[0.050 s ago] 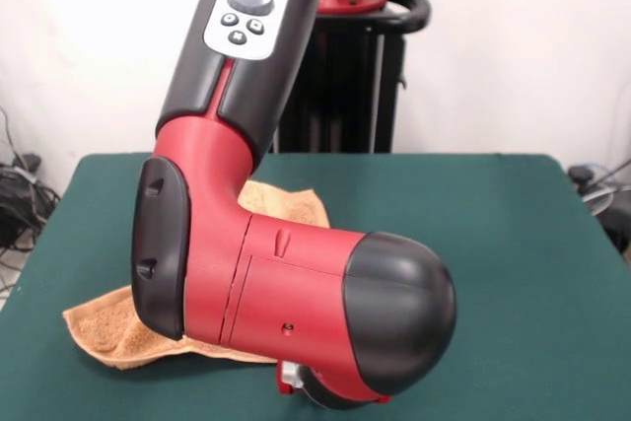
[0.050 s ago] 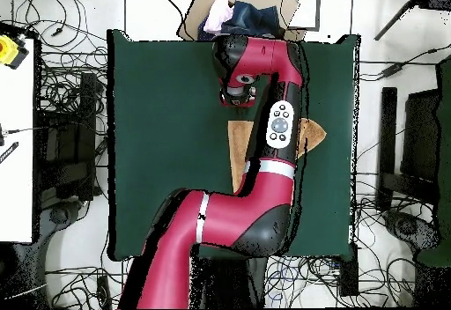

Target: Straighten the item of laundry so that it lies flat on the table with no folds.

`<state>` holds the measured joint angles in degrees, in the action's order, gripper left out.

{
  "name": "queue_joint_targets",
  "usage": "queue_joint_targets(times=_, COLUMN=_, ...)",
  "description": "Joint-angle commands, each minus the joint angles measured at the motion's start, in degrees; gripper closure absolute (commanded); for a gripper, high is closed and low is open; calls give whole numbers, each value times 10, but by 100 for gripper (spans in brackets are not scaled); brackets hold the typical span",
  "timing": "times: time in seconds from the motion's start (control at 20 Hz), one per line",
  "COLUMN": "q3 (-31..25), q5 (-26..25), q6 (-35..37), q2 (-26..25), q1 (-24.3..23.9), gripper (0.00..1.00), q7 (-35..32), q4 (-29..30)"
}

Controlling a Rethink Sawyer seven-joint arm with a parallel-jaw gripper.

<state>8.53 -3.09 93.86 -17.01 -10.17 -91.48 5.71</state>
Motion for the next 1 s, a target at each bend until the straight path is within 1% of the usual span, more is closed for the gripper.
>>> queue_joint_targets(times=0.05, q3=-36, q5=6, q6=-103, q2=-29, q1=10, gripper=100, q7=-224, q4=14)
queue_joint_targets(times=0.2, q3=-35, q5=26, q6=-69, q2=-36, q1=17, gripper=100, q7=-287, q4=-23)
queue_joint_targets(times=0.35, q3=-28, q5=50, q6=-46, q2=-34, q1=24, gripper=100, q7=-337, q4=-36)
queue_joint_targets(times=0.6, q3=-1, q5=89, q6=-30, q2=-37, q1=32, gripper=100, q7=-386, q4=-43)
queue_joint_targets(times=0.8, q3=51, q5=137, q6=-29, q2=-49, q1=34, gripper=100, q7=-391, q4=-49)
queue_joint_targets(times=1.0, q3=132, q5=219, q6=-41, q2=-66, q1=28, gripper=100, q7=-381, q4=-54)
